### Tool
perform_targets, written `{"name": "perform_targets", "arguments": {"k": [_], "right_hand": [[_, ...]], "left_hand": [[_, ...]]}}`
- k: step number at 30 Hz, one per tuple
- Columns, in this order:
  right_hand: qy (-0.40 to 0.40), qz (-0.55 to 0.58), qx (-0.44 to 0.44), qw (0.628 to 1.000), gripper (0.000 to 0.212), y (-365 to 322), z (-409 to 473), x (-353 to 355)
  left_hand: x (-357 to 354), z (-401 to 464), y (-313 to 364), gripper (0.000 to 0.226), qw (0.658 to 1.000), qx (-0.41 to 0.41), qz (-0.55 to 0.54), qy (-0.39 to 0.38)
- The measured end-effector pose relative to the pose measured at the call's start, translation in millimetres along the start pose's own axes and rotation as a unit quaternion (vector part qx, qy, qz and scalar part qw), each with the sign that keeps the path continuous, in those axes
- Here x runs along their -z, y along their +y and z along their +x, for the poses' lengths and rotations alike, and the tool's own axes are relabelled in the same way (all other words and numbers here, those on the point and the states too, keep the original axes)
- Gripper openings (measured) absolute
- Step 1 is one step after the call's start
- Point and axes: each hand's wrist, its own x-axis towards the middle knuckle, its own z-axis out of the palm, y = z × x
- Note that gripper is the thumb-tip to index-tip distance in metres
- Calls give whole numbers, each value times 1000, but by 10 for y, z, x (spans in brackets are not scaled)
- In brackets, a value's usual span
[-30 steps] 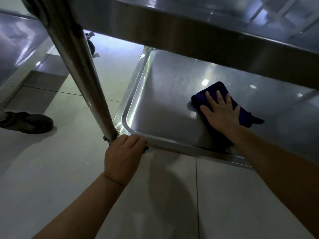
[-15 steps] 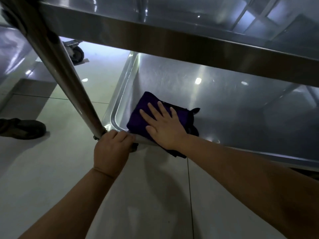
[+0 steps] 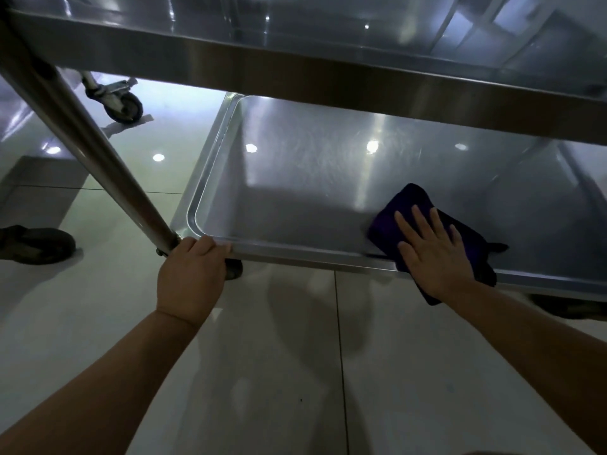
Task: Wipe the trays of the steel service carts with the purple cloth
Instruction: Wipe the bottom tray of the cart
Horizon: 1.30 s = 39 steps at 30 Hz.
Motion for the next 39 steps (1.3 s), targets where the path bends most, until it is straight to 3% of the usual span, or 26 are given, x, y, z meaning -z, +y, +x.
{"name": "perform_targets", "arguments": {"k": [2, 4, 6, 8, 13, 16, 20, 26, 31, 34, 39], "right_hand": [[3, 6, -7, 1000, 80, -127, -45, -26], [19, 2, 16, 1000, 70, -280, -80, -44], [51, 1, 69, 996, 60, -490, -111, -70], [62, -12, 130, 989, 55, -792, -127, -71], [56, -49, 250, 965, 60, -1676, 84, 37], [29, -55, 281, 958, 66, -2233, 225, 139], [38, -61, 301, 951, 68, -2618, 285, 185], [81, -84, 349, 930, 77, -2049, 210, 81], [148, -113, 362, 913, 103, -1057, 90, -145], [156, -136, 337, 919, 120, -424, -30, -259], [155, -127, 289, 936, 120, 475, -253, -394]], "left_hand": [[8, -15, 22, 36, 1000, 8, -25, 15], [33, -35, 23, 35, 999, 14, -35, 23], [54, -61, 21, 25, 999, 33, -29, 18], [80, -81, 37, 34, 998, 55, -32, -3], [167, -97, 62, 38, 991, 90, -96, -12], [289, -130, 84, 29, 939, 247, -241, 13], [328, -173, 66, 21, 893, 348, -272, 84], [333, -209, 191, 31, 937, 251, -227, 87], [303, -78, 431, 30, 986, 88, -133, 55], [265, 47, 599, 33, 994, -9, -107, 12], [219, 268, 1012, 41, 980, -181, -55, -65]]}}
